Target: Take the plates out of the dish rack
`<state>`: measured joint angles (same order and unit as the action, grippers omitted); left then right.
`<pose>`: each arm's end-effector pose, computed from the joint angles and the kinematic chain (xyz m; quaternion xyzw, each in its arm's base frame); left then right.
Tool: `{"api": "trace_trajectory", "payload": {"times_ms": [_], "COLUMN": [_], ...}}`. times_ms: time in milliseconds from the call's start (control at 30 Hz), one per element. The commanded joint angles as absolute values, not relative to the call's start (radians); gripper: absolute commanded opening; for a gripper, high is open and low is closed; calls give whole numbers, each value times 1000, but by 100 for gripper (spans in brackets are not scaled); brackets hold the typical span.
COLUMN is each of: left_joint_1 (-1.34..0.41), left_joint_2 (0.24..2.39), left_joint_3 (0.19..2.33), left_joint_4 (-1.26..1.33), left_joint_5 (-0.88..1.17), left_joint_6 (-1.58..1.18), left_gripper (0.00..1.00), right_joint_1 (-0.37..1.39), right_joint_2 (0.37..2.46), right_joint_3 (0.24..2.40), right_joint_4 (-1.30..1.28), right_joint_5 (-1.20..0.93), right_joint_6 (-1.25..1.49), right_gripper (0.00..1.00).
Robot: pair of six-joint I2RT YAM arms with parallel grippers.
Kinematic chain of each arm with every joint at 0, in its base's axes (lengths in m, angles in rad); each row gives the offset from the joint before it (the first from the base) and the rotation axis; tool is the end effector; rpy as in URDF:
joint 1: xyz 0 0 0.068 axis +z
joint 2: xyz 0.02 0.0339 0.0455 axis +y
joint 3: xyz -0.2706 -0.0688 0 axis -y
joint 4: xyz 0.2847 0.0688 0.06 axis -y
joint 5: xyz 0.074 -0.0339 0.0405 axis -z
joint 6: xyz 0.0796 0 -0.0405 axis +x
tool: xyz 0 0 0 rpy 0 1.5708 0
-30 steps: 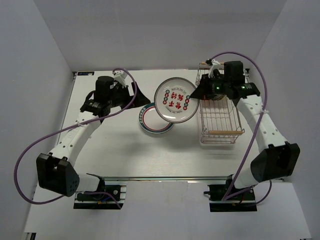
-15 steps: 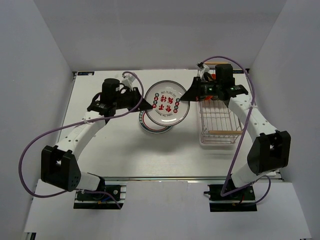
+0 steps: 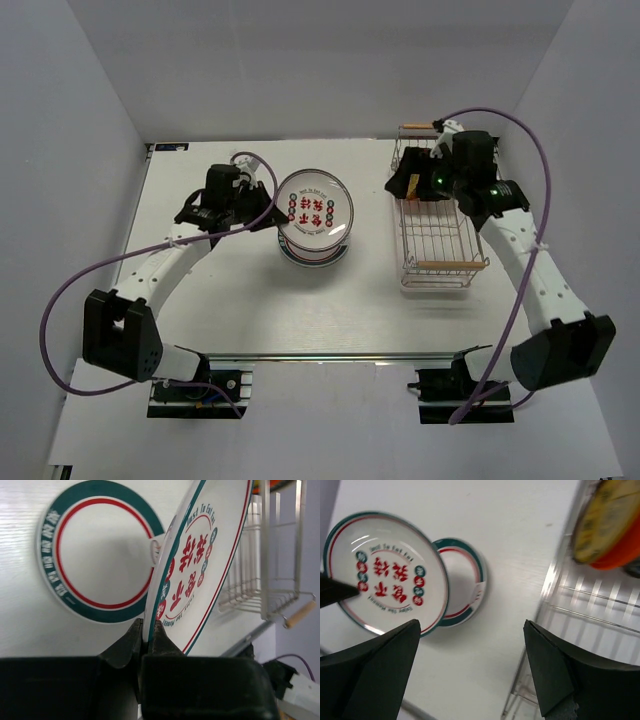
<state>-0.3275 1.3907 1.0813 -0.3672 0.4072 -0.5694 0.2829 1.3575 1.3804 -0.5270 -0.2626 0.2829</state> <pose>0.3456 -0.1507 0.2581 -0.0198 0.8872 -0.3479 0.3025 0.3573 0.1254 0.3716 -0.0666 0.8537 0.2490 0.4525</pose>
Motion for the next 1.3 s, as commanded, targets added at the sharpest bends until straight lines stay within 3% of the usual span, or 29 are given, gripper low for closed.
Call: {"api": "trace_trajectory", "payload": {"times_ms": [0, 233, 367, 600, 667, 700, 967, 1033, 1167, 1267], "left_joint_1": [-324, -324, -324, -333, -333, -333, -333, -333, -342, -342], "left_joint_2": [1436, 1583, 1611, 1669, 1675, 1675, 1684, 1700, 1718, 1735], "left_joint_3": [1156, 1247, 1236, 1259, 1261, 1258, 1243, 1253, 1264, 1284], "left_joint_4": [-428, -498, -486, -502, -509, -515, -535, -540, -538, -545], "left_joint_5": [290, 276, 271, 290, 282, 273, 258, 258, 262, 256], "left_joint_6": [-595, -581, -583, -571, -572, -574, -569, -565, -555, -545], "left_gripper": [0, 0, 14, 18, 27, 36, 71, 85, 98, 98], "right_joint_1": [279, 279, 278, 278, 278, 278, 279, 276, 276, 278], "right_joint_2": [1252, 1166, 1157, 1147, 1146, 1146, 1146, 1146, 1161, 1189], "right_joint_3": [1379, 1301, 1289, 1256, 1255, 1253, 1241, 1243, 1241, 1255], "right_joint_4": [-584, -575, -587, -584, -584, -584, -586, -586, -574, -581], "right_joint_5": [72, 198, 218, 244, 245, 247, 252, 244, 238, 236], "right_joint_6": [284, 255, 245, 235, 230, 229, 210, 209, 204, 206], "right_gripper": [89, 89, 89, 89, 89, 89, 89, 89, 89, 89]}}
